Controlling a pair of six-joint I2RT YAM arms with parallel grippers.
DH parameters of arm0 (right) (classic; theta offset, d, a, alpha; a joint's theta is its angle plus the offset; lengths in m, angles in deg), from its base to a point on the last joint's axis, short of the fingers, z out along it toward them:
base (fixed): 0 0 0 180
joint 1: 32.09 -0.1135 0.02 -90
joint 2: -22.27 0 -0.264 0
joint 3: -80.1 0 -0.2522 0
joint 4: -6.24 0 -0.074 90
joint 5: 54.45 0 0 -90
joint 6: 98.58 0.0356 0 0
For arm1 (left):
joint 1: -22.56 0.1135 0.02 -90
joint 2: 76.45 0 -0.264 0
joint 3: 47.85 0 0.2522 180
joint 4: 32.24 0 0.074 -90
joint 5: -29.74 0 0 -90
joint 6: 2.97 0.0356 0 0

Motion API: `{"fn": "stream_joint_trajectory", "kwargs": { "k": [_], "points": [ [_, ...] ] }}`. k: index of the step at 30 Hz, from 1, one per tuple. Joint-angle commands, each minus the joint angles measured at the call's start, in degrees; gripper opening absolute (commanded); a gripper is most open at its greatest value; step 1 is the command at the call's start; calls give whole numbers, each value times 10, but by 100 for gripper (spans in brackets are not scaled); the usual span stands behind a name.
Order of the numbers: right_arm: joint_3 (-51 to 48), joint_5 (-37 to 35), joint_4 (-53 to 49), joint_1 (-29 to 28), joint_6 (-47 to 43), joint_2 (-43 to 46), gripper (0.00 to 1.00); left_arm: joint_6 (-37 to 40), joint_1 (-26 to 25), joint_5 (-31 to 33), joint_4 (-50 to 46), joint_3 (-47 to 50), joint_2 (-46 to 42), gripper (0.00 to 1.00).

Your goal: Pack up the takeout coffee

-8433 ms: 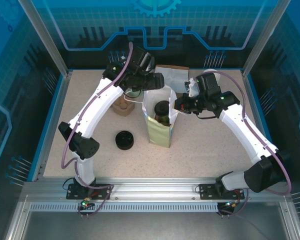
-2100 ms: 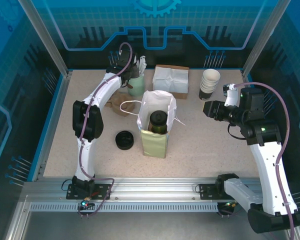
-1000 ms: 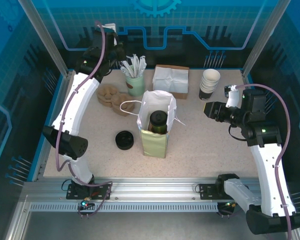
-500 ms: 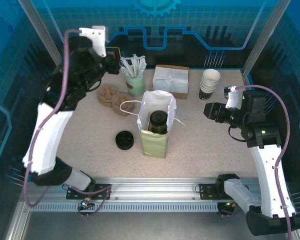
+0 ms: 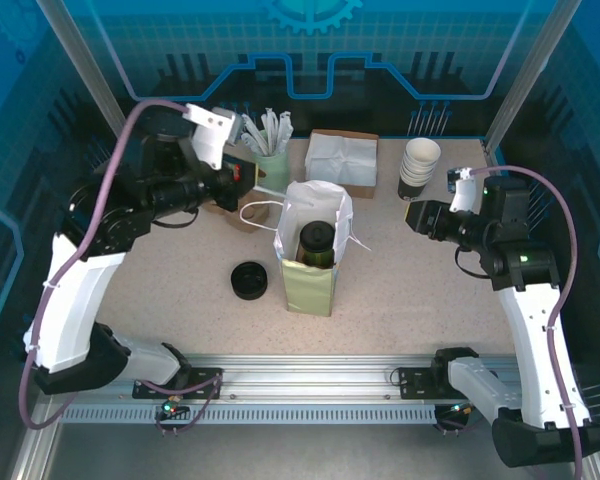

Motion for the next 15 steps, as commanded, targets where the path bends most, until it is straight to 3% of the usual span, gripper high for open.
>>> {"fn": "stream_joint_trajectory", "kwargs": {
  "k": [1, 15],
  "points": [
    [4, 10, 19, 11, 8, -5, 45, -4, -14, -21, -69, 8, 13, 5],
    [3, 5, 25, 10, 17, -22, 45, 13, -74, -24, -123, 13, 94, 4]
  ]
}}
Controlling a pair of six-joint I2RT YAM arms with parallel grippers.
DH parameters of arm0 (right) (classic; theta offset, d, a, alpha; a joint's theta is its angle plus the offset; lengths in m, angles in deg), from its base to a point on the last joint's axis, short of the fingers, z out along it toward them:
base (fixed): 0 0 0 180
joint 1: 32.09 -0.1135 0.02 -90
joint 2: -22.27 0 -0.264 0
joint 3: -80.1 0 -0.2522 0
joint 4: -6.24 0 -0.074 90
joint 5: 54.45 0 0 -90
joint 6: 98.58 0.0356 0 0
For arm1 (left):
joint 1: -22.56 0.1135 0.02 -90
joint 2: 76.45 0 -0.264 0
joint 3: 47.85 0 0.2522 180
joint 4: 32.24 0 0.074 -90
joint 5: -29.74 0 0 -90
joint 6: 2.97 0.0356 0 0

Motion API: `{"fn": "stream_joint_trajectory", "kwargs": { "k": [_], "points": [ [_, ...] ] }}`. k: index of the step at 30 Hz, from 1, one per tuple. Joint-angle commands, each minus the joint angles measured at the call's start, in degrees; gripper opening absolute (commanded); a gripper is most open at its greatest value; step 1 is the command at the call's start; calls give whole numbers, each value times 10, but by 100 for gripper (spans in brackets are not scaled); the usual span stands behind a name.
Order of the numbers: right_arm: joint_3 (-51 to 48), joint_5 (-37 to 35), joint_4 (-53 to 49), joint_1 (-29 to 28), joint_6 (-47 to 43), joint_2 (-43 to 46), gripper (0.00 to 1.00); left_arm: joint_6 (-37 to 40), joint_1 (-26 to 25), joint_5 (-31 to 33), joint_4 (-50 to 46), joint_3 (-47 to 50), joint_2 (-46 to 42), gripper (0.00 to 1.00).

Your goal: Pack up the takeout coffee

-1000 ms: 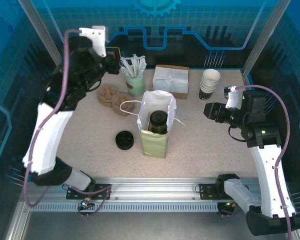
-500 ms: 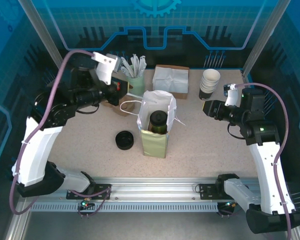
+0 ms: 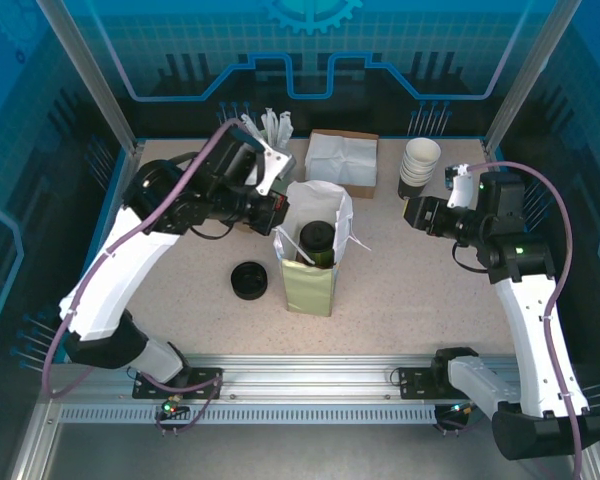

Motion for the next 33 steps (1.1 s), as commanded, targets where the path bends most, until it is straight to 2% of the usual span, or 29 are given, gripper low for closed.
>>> {"fn": "stream_joint_trajectory", "kwargs": {
  "k": [1, 9, 15, 18, 22, 24, 28, 33],
  "points": [
    [2, 4, 17, 10, 8, -3, 45, 12, -15, -8, -23, 4, 15, 4],
    [5, -21, 40, 0, 28, -23, 45, 8, -33, 3, -1, 45, 39, 4],
    [51, -56, 43, -32, 46, -85, 45, -9, -35, 2, 40, 116, 16, 6],
    [88, -81, 42, -58, 46, -125, 45, -13, -36, 7, 46, 120, 13, 15],
    [145, -127, 36, -101, 44, -172, 44, -15, -35, 16, 40, 108, 10, 19],
    [167, -152, 35, -122, 41, -190, 44, -17, -35, 20, 42, 108, 2, 32],
    [208, -187, 30, -150, 34, -228, 45, -16, -35, 31, 48, 104, -16, 34],
    [253, -214, 22, -166, 21, -280, 44, -22, -35, 36, 64, 102, -38, 52]
  ]
}}
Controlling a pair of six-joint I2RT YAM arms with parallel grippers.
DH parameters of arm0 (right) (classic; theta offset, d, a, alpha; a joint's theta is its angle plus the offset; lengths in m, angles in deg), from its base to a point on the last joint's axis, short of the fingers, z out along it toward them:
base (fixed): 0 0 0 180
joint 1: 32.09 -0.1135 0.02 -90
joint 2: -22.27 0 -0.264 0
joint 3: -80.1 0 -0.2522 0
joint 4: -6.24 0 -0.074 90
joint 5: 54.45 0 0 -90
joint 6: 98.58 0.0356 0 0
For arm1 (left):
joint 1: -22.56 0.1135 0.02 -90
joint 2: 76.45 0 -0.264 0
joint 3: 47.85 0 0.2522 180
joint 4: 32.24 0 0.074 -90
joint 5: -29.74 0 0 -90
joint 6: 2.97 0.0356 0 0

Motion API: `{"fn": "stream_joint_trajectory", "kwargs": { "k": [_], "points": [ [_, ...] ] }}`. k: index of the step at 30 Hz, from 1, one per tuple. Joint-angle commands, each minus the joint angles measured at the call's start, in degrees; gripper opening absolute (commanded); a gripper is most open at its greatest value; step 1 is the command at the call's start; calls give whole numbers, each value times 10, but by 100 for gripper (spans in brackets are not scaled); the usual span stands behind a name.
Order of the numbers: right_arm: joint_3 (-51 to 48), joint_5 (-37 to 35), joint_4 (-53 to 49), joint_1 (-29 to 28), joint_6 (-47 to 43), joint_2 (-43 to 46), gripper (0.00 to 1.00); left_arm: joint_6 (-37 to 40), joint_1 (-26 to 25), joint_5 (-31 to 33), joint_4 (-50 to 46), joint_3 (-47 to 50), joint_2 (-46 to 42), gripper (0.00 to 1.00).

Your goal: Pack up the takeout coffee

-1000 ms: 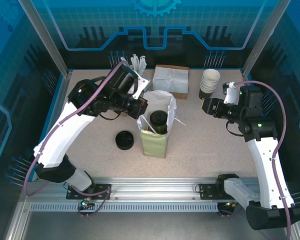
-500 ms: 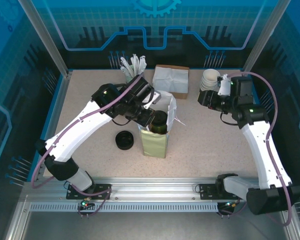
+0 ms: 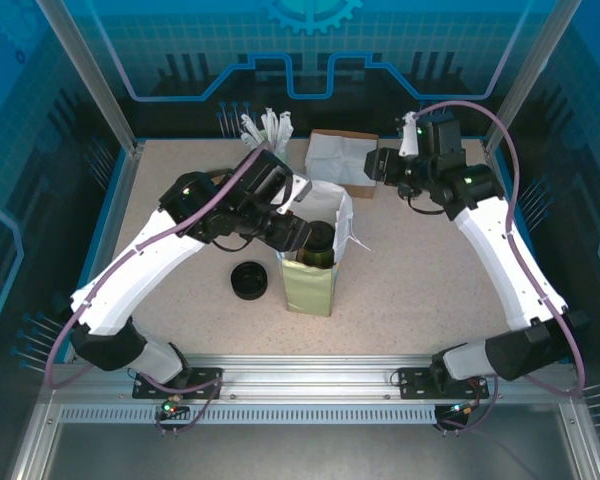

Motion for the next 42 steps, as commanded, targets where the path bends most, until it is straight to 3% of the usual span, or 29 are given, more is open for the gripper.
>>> {"fn": "stream_joint_trajectory", "kwargs": {
  "k": [1, 8, 14, 20, 28, 32, 42],
  "points": [
    [37, -36, -9, -10, -15, -34, 44, -5, -2, 8, 20, -16, -27, 54],
    [74, -42, -15, -20, -19, -82, 44, -17, -2, 7, 43, -5, -38, 67],
    [73, -36, -14, -22, -21, -85, 44, -61, -2, -28, 141, 80, -69, 74],
    [45, -33, -1, -21, -22, -58, 44, -134, -1, -103, 306, 202, -107, 89],
    [-59, 33, 58, 6, -21, 33, 44, -196, 33, -140, 383, 251, -139, 94],
    [-116, 67, 80, 31, -10, 79, 44, -197, 44, -140, 381, 253, -142, 94],
    [-153, 89, 72, 48, -25, 122, 44, -95, 30, -117, 290, 180, -95, 96]
  ]
}}
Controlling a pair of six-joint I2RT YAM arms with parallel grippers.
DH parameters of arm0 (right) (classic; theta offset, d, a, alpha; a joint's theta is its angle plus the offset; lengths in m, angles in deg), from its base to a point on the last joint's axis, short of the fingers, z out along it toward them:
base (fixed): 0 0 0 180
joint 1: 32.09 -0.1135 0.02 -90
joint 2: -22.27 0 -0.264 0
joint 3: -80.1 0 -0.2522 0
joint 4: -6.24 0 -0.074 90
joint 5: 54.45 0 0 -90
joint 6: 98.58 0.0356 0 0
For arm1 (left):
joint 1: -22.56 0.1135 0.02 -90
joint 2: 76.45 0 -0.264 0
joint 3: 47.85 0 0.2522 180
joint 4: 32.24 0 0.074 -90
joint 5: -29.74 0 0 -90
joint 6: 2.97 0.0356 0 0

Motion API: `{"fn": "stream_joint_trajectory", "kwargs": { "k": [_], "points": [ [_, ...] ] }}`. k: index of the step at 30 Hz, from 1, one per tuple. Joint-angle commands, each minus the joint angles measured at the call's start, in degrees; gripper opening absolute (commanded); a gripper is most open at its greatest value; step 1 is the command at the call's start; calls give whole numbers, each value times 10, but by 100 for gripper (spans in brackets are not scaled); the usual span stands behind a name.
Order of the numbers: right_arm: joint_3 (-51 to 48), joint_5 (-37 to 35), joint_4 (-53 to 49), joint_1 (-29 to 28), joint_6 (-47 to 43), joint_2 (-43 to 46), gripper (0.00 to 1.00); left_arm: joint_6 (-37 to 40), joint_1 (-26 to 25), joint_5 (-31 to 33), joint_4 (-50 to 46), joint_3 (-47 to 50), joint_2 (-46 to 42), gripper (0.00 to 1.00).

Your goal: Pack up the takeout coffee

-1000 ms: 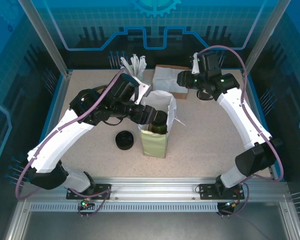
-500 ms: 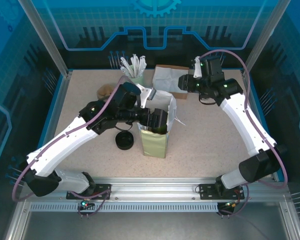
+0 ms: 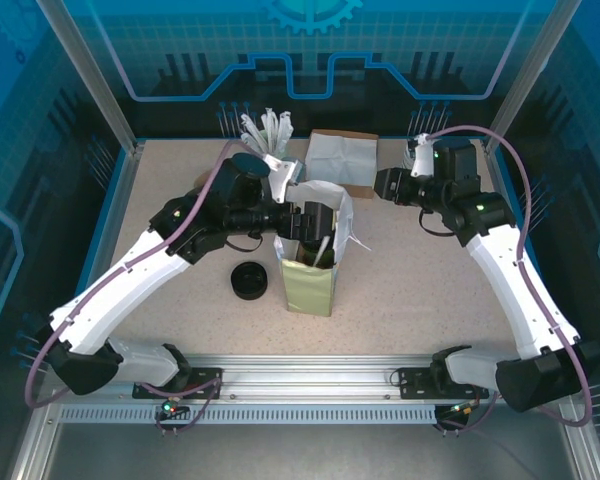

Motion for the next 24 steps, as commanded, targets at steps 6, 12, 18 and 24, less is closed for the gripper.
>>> {"fn": "stream_joint_trajectory", "kwargs": {
  "k": [6, 12, 18, 24],
  "points": [
    [0, 15, 25, 11, -17, 4, 44, 54, -2, 37, -48, -37, -2, 96],
    [66, -1, 18, 4, -29, -64, 44, 55, 22, 73, -65, -37, -30, 97],
    [157, -52, 1, -15, -40, -160, 44, 42, 60, 73, -68, -9, -73, 97],
    [234, -101, -2, -32, -41, -256, 45, 35, 82, 81, -82, 9, -102, 98]
  ]
}}
